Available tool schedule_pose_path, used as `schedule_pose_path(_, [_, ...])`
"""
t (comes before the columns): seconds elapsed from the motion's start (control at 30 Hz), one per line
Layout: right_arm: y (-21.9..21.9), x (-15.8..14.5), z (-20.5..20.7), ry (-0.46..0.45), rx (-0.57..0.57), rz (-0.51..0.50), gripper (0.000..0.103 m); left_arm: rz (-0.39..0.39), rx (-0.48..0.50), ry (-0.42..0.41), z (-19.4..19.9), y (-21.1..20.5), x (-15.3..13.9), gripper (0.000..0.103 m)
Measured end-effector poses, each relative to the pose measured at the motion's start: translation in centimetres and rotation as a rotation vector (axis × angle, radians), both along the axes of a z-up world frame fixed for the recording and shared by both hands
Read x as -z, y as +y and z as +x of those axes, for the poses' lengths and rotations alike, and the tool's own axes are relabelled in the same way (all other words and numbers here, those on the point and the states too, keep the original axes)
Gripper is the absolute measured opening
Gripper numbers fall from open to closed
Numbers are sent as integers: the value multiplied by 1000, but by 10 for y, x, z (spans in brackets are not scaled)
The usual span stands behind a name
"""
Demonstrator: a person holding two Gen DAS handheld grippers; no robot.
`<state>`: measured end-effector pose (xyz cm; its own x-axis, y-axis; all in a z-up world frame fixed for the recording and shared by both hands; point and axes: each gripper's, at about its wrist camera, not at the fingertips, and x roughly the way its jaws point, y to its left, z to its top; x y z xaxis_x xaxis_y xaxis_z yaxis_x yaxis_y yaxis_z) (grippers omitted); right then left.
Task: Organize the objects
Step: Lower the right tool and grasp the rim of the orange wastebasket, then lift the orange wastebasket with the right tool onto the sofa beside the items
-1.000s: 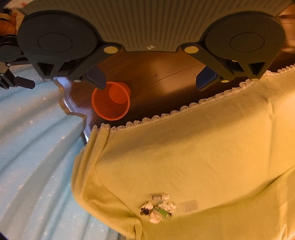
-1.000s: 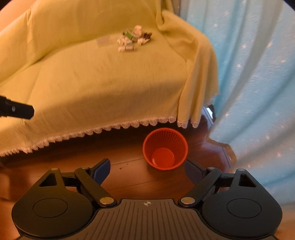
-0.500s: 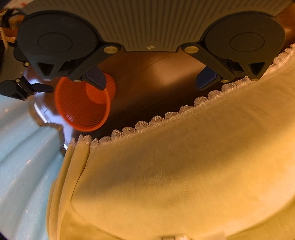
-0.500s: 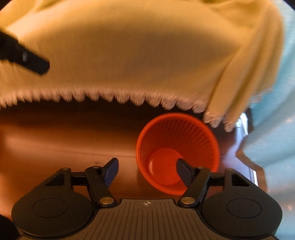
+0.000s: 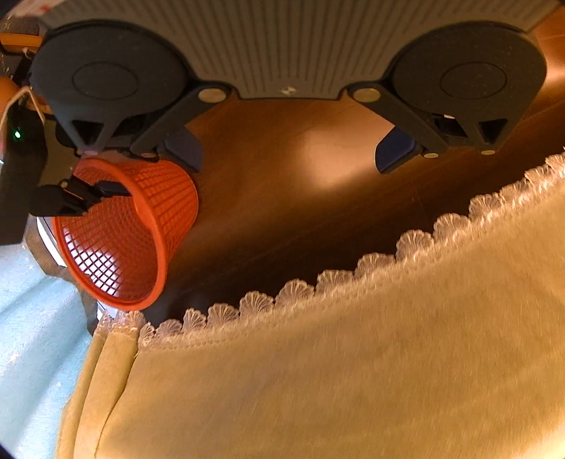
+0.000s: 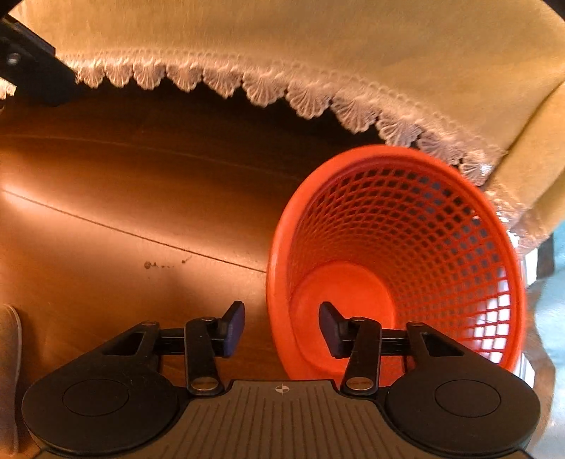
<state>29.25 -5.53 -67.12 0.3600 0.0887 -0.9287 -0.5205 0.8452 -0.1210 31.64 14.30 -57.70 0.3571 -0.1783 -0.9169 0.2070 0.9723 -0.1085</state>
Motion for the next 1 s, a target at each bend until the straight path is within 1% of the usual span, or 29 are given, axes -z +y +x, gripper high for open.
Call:
schedule_pose_path(0.07, [0,7,2,-3,-19,-14,33,-6,-16,9,-1,4,5,102])
schedule_pose_path(0.13, [0,12,6,-2,-29,-15,22,-8,-29,16,-2,8,8,102])
schedule_pose_path(0.2, [1,12,7,-5,-44,-19,17,-8,-33,20,-4,10,8,102])
schedule_pose_path(0.3, [6,13,9,-13,-79,-33,12,-12,-35,18,-6,14,6,102])
schedule_pose_path(0.37, [11,13,9,-19,-106,-49,7,-16,-40,18,-7,16,4,102])
schedule_pose_path(0.4, [14,12,9,-24,-124,-68,1,-17,-42,19,-7,17,2,102])
schedule_pose_path(0.43, [18,12,9,-27,-144,-96,1,-17,-42,20,-8,18,0,102])
schedule_pose_path(0.5, [22,7,7,-23,-175,-118,1,-16,-44,21,-9,20,-7,102])
schedule_pose_path(0.6, [29,-10,5,-21,-227,-160,2,-24,-60,28,-12,27,-28,102])
schedule_pose_path(0.67, [36,-32,2,-19,-252,-192,2,-31,-74,33,-15,32,-50,102])
schedule_pose_path(0.77, [47,-82,-4,-9,-272,-220,2,-47,-101,43,-18,44,-98,102])
schedule_pose_path(0.87, [60,-147,-8,1,-280,-237,2,-67,-123,43,-19,60,-158,102])
schedule_pose_path(1.0, [79,-248,-2,-3,-283,-269,2,-99,-143,23,-12,88,-251,102])
